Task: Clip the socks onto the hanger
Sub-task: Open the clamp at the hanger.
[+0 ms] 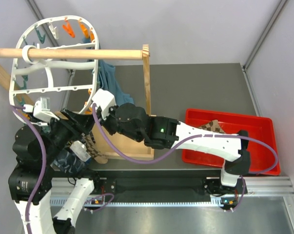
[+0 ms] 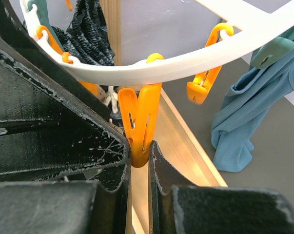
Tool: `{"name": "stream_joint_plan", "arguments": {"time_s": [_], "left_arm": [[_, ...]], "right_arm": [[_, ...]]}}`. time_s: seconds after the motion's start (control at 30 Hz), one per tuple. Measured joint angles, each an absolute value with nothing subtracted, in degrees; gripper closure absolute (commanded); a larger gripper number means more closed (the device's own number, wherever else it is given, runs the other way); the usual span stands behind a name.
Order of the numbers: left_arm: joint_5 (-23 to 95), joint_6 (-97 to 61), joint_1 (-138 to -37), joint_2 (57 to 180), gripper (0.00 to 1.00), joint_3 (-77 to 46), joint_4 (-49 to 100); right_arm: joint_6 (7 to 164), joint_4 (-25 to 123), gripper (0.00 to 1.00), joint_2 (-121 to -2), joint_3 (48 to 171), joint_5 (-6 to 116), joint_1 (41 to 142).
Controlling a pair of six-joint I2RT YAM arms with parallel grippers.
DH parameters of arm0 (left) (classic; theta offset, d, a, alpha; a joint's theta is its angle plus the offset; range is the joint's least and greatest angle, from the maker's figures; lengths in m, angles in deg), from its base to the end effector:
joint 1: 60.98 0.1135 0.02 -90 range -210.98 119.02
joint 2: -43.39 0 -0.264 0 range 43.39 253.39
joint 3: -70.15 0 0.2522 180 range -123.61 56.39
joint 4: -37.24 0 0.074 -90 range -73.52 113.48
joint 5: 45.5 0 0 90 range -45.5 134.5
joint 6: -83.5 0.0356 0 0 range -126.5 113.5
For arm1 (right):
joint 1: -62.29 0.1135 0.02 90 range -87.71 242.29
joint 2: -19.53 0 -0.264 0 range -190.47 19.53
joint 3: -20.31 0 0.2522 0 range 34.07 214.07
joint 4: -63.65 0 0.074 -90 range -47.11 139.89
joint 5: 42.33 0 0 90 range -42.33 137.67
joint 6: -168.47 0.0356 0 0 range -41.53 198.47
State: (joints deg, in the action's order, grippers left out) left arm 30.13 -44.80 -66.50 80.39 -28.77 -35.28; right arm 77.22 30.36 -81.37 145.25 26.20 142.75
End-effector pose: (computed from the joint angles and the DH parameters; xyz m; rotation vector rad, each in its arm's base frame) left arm 0.0335 -0.0121 0.4749 -0.3281 1.7853 -0.7704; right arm 0.0801 0.3982 0.4583 -0.9308 1.5073 0.6926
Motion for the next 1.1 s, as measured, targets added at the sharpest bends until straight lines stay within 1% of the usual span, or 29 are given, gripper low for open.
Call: {"name": "stream_joint_plan", "arguments": {"time_s": [0.13,0.27,0.3,0.57,0.87,0.97,1.1], "left_arm": [[32.14,-46.64,-66.50,78.83,0.39,-27.11,-35.24],[32.64,-49.68,-66.50,78.86,0.40,-26.46,-35.26],[32.86,-50.48,-66.50,78.86,0.38,-26.24,-35.24],[36.03,-58.18,-66.55,76.63,0.34,-20.73,-30.89],[39.44,-65.48,-66.55,72.39,0.34,-15.88,-24.26],[40.16,-67.47,-66.55,72.02,0.35,-15.35,-23.08],[40.68,-69.65,-66.59,72.02,0.43,-14.52,-22.49]], "right_arm": [[77.17,30.60,1.00,-81.24,145.09,26.70,142.75],[77.08,31.43,1.00,-80.38,144.22,27.23,142.65],[77.06,31.48,1.00,-80.28,144.20,27.36,142.62],[76.95,31.78,1.00,-79.90,143.89,28.58,142.47],[76.47,33.01,1.00,-79.86,143.52,29.85,142.47],[76.32,33.97,1.00,-79.73,142.93,30.16,142.43],[75.79,34.17,1.00,-79.64,142.69,30.20,142.36]]}}
